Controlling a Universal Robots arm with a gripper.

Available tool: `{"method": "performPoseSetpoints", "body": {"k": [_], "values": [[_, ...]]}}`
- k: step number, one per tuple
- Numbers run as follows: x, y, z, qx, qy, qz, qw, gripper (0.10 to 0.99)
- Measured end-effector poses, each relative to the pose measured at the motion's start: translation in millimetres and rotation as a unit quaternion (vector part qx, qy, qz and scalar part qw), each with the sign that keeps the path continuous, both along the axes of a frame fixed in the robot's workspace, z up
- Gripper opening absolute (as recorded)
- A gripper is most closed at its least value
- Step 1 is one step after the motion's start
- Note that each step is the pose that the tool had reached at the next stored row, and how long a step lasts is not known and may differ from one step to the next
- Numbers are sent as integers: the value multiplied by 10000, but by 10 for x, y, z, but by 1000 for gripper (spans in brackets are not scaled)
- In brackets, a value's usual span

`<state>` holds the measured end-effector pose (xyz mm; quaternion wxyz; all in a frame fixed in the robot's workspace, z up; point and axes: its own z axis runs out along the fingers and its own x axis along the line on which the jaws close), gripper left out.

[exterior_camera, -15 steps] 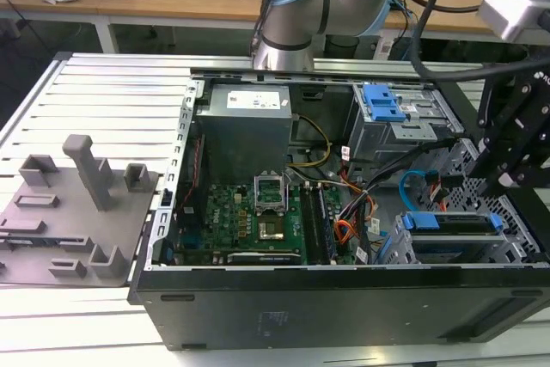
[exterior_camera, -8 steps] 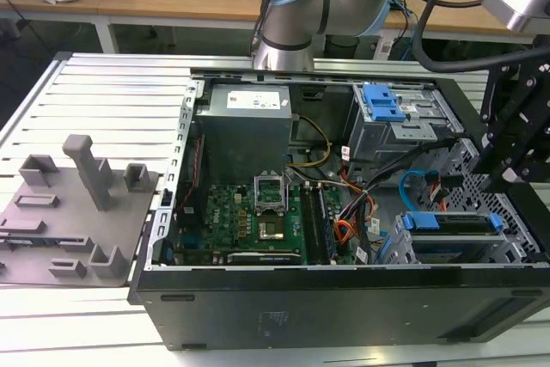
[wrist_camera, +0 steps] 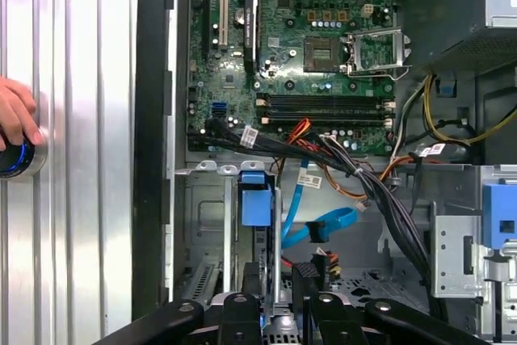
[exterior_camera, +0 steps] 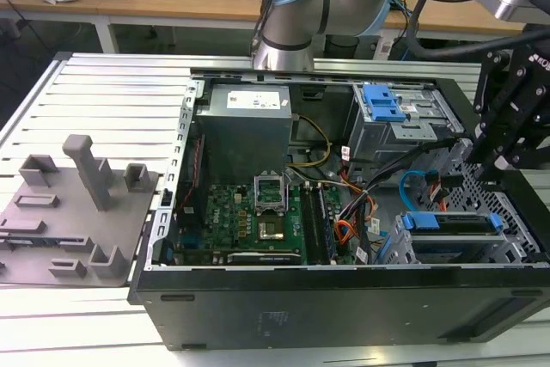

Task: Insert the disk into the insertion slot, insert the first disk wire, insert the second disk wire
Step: 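Insert the first disk wire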

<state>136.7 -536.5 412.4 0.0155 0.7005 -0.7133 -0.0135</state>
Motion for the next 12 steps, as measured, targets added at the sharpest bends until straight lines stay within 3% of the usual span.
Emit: {"method": "performPoseSetpoints", "body": {"k": [2, 5, 8, 12], "values": [[0, 75, 0, 0, 0, 0, 10000, 302], [0, 138, 0, 0, 0, 0, 10000, 302], [2, 170, -14, -1, 1, 1, 10000, 302], [16, 181, -87, -1, 12, 2, 10000, 302]]}}
